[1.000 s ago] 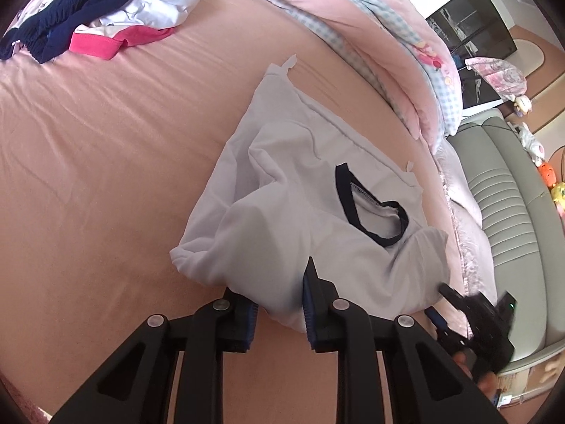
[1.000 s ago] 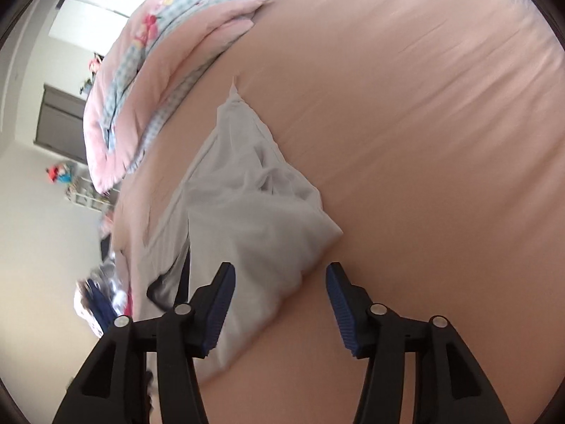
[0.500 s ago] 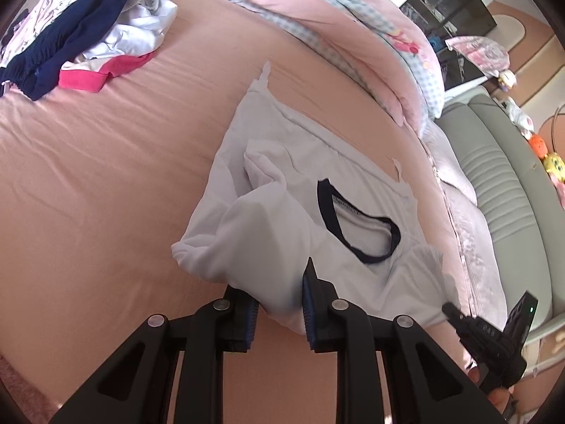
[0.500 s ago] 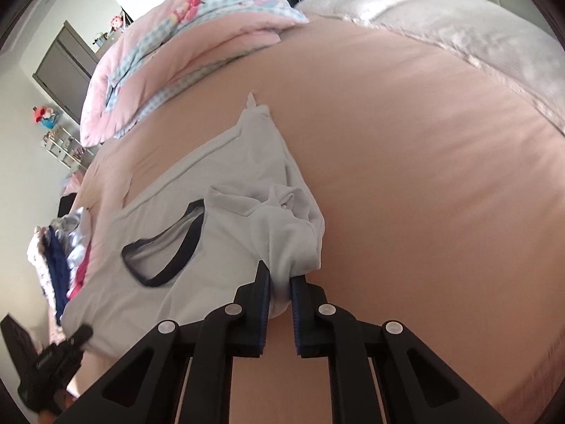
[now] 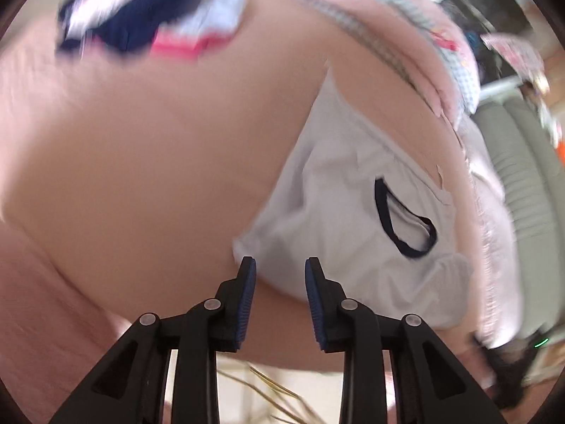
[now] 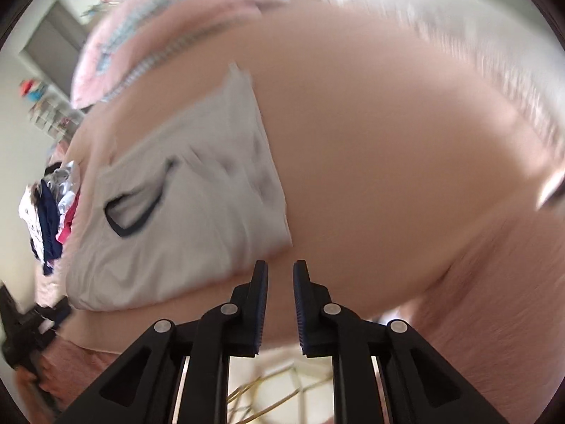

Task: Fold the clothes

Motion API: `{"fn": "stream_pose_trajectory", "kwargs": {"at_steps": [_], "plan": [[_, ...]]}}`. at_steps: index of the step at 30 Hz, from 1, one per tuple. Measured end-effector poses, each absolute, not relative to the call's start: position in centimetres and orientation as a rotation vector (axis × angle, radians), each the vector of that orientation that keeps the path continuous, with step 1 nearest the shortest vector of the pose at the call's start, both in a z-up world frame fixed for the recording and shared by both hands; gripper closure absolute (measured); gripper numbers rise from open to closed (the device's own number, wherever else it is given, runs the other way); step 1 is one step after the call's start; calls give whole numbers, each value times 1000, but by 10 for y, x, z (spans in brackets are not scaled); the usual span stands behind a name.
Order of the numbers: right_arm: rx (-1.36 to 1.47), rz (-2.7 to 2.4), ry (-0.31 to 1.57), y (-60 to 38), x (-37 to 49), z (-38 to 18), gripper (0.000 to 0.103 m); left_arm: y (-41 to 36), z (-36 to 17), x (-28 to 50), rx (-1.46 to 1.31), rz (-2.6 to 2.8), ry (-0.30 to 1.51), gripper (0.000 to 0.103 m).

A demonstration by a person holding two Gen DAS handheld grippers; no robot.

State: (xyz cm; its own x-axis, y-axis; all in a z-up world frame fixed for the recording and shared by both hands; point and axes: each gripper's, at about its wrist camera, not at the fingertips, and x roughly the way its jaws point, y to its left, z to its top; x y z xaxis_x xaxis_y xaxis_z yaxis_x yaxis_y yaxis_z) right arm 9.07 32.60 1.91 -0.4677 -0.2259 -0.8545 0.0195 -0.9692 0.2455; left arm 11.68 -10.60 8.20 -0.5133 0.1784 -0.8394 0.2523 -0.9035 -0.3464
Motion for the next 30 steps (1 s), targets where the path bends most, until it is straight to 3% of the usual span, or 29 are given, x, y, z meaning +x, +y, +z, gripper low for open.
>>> {"fn": "stream_pose_trajectory", "kwargs": {"at_steps": [3,8,17,22,25,30], "plan": [[1426,-2513,-89,289,67,28,89,-77,89,89,1507,-2795,456,77],[1473,-2392,124,231,18,-3,89,-55,71,60,1588,-2841,327,77],[1604,-2304,78,269,33,-28,89,-65,38,41,1675,-2668,121,77],[1537,-2270,74,274,28,1,84,-56,64,28,1625,-2818,164,77],[1429,-2275,77,253,9,21,84,-29,64,6,1661,-2886,51,77],[1572,-2161,332,204,-42,-12,84,-1,29,-22,1905,-2805,-37,77]]}}
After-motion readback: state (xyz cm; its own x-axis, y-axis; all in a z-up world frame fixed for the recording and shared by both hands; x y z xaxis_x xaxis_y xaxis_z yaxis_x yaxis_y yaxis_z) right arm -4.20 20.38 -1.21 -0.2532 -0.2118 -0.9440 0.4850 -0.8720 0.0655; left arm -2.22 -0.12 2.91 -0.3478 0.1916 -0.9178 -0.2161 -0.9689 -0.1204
